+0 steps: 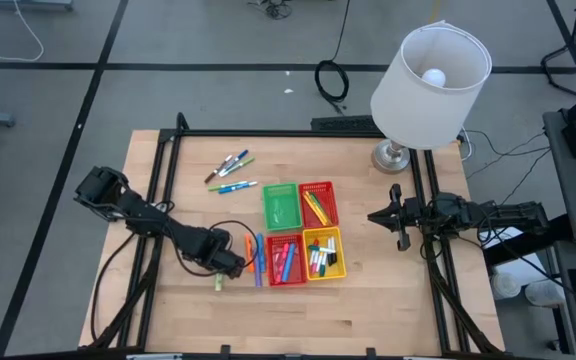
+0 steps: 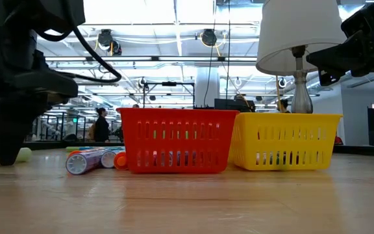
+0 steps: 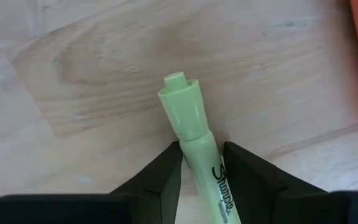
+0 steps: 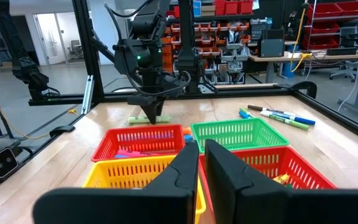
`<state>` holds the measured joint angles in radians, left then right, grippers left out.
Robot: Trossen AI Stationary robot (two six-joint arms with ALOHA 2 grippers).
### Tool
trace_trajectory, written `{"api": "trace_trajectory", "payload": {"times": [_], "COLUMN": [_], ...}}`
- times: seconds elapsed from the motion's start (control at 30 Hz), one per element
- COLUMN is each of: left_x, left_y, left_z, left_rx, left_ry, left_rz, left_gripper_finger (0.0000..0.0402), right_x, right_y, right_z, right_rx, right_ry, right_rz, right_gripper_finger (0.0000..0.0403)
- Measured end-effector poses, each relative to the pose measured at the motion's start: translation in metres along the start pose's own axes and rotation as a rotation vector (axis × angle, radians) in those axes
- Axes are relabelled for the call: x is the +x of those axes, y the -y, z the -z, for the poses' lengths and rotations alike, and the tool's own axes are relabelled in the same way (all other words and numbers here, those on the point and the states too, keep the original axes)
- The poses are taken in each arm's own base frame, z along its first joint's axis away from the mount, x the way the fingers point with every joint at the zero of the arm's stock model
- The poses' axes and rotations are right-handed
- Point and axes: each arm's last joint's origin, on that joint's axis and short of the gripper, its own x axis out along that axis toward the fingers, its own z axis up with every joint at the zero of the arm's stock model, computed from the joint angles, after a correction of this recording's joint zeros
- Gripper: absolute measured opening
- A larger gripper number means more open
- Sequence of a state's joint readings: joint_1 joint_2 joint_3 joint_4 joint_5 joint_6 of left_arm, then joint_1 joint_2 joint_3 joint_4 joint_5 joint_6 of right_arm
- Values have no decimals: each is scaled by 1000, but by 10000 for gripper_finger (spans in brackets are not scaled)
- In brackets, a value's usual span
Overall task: Pick & Place Markers
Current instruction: Put the large green highlighter into the bottom red bin
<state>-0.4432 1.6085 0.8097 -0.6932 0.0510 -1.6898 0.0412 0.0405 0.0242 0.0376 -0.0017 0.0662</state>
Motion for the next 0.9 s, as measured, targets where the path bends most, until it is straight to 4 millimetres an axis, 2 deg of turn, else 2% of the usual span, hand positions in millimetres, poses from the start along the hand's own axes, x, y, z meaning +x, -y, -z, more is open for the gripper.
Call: {"api": "trace_trajectory", "payload": {"times": [0.17,0.4,0.9], "left_x": [2,2,2], "left_y": [-1,-1,-1], "left_z": [2,1,0], "left_rx": [50,91,150], "left_ry": [32,60,88], "left_rz": [-16,-14,-10], "left_gripper_finger": [126,58,74], "right_x": [0,0,0], "right_y": [0,0,0], "right_z": [0,0,0], "right_rx": [0,0,0], "right_ry": [0,0,0], "right_rz": [0,0,0], "right_gripper_finger": [18,18,18]}}
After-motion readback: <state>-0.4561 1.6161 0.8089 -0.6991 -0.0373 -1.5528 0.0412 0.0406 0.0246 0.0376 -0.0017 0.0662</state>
